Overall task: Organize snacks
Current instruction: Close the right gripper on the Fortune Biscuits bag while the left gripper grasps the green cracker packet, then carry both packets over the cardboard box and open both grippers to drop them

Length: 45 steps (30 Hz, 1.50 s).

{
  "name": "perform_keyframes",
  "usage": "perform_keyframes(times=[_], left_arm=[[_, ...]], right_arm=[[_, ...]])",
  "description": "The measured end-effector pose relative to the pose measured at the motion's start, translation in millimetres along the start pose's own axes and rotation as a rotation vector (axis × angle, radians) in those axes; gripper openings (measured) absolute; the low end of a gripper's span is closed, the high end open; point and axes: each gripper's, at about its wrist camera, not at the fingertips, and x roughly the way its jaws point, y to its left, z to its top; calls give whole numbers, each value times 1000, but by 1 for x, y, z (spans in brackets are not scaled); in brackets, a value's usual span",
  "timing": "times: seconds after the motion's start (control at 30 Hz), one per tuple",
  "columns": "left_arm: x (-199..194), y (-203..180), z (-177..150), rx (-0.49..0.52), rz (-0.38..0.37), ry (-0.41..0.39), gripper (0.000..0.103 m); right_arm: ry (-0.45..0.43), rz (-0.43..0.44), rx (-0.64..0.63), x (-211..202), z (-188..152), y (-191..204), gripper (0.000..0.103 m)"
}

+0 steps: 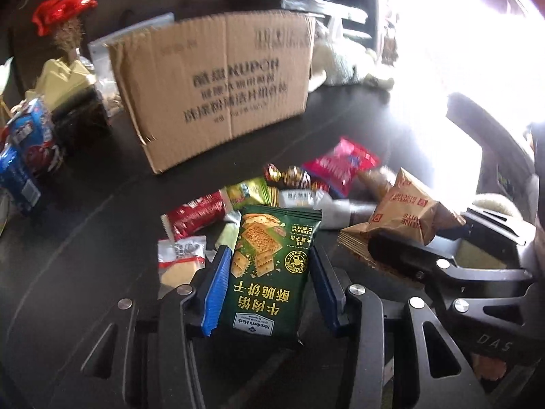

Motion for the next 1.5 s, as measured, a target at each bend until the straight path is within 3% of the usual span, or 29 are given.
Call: perform_keyframes(times=[0.33,0.9,1.27,1.5], left_arm=[[-52,0,17,-67,63,-100,46],[-96,28,93,-121,158,-251,46],[-94,56,139,-165,188,-271,46],[-76,74,169,-180,184,-250,46]], right_arm=[[-81,-8,-64,-33,25,7,48],[-257,-6,-180,-55,121,25,48],[-265,14,-196,-32,177,32,48],[-216,24,-211,-1,215,31,48]])
